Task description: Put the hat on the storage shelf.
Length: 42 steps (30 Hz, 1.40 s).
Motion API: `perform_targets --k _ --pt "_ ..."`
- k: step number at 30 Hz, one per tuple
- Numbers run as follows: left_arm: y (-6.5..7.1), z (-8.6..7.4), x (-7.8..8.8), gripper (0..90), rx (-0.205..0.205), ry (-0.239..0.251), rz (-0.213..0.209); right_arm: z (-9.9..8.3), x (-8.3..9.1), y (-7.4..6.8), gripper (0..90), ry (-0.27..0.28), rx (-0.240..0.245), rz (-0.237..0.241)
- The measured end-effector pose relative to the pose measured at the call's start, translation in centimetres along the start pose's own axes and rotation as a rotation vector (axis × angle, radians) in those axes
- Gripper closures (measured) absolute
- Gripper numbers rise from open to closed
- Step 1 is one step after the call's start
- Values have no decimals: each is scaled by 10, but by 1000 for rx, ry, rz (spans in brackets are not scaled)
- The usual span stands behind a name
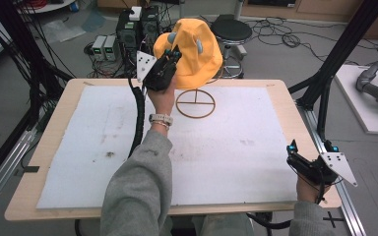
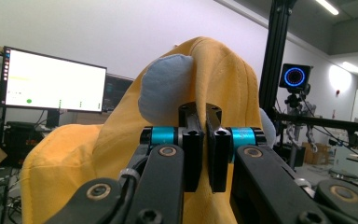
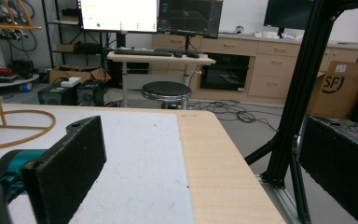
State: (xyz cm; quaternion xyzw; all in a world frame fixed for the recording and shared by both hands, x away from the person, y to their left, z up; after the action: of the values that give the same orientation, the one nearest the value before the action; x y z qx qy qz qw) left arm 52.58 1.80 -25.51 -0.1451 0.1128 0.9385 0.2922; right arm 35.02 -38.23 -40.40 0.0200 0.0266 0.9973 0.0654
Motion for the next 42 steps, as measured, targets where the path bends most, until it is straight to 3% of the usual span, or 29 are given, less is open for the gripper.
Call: perform_targets --k 2,14,20,30,38,42 --pt "0 -3 -5 872 17 -10 -3 0 0 1 8 2 -3 -2" --pt "-2 -29 -29 872 27 -80 -3 -1 0 1 8 -3 9 -3" --pt "-3 -29 -35 871 38 -85 -8 -2 -1 1 8 -6 5 -8" --pt "-4 -44 -46 864 26 -149 2 -3 -1 3 8 -8 10 -19" --pt "-1 -48 -47 850 13 -154 -4 -3 -2 5 8 -6 8 -24" --pt "-1 -51 -45 784 -6 -159 7 -2 -2 5 8 -3 7 -25"
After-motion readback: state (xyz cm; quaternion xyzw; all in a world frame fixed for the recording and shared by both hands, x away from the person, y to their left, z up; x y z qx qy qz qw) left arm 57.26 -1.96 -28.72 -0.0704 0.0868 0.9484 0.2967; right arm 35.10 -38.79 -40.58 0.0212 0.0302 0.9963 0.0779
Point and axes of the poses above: each handheld gripper's, and its own axes: x roughly backward along the jaws, z roughly out of its top, y roughly to its right, the point moved 9 cm from there along -x, roughly forward along the jaws, and after that the axes turned 4 degrees about -z, right-handed, at the moved point
